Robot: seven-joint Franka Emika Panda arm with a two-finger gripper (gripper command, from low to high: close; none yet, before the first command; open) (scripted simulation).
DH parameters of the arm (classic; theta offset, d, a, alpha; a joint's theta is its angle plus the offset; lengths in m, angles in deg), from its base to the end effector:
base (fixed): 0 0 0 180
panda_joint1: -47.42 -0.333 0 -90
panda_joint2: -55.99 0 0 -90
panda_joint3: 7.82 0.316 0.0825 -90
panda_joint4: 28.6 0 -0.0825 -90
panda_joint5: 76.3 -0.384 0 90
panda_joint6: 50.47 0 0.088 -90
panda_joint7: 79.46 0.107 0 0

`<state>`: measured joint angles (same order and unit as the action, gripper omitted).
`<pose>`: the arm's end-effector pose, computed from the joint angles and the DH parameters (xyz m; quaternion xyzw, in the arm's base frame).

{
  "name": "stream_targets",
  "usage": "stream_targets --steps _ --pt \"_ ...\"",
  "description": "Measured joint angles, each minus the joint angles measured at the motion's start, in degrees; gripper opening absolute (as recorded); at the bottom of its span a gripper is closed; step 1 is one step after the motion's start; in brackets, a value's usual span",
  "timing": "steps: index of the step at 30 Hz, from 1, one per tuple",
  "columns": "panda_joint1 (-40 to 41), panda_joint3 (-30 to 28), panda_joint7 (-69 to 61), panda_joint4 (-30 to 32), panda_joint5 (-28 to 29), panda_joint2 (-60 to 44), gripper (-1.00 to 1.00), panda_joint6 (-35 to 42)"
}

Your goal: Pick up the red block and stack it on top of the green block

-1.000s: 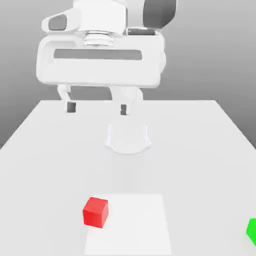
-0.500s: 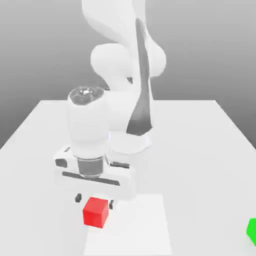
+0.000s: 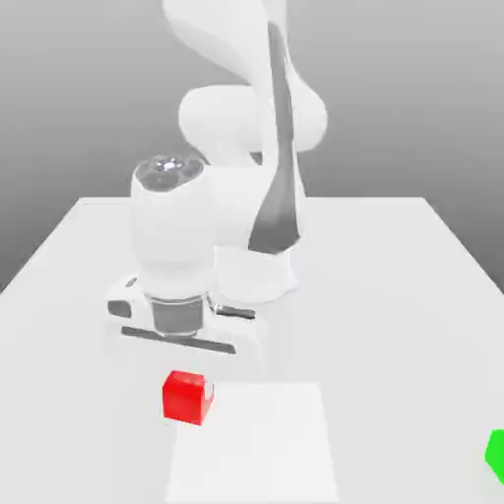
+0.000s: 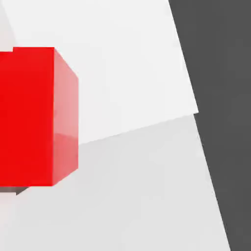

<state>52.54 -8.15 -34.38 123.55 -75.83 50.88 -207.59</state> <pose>0.4207 -0.0399 0.2109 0.9060 -0.4234 -0.0005 0.0022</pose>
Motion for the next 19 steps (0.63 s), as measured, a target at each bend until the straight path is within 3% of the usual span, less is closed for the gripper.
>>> stream_targets --steps 12,15,16,19 --pt "-15.9 17.4 -18.3 -19.8 7.5 -9.7 -1.0 11.1" --pt "-20.9 18.7 -20.1 -25.0 12.3 -17.0 -1.0 9.6" --pt "-22.2 18.0 -19.8 -25.7 13.7 -19.4 1.0 8.1" --pt "-22.2 18.0 -19.8 -25.7 13.7 -19.4 1.0 8.1"
